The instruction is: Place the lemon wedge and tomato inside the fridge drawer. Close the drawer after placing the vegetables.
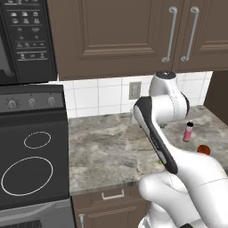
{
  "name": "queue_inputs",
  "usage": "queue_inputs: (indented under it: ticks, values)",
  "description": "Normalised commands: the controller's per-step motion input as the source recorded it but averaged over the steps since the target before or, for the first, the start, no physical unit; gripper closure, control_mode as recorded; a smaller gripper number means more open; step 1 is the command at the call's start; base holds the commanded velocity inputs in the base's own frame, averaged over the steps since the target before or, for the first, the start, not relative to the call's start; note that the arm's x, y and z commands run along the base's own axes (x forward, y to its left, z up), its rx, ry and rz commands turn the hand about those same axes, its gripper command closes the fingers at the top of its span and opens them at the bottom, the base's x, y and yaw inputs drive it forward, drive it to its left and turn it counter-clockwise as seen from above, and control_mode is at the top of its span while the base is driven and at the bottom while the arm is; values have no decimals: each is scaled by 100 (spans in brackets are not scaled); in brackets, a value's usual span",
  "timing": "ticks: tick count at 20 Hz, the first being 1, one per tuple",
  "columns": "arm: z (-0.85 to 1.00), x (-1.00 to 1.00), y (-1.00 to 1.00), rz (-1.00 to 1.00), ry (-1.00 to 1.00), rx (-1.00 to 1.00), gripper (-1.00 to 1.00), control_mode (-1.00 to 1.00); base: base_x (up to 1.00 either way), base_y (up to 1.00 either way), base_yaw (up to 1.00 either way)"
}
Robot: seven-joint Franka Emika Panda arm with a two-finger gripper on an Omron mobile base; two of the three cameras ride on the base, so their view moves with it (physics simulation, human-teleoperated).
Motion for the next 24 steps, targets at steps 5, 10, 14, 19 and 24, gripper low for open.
queue_inputs:
  ticks: [5,10,14,19,24]
  values:
    - [-64,0,-1,-42,1,8,-100,-100,0,0,0]
    - [-46,0,-26,-20,5,8,-100,-100,0,0,0]
    - [-50,0,-52,-8,0,17,-100,-100,0,0,0]
    - [-42,4,-39,-2,0,10,-100,-100,0,0,0]
    - [-43,4,-19,0,6,0,-100,-100,0,0,0]
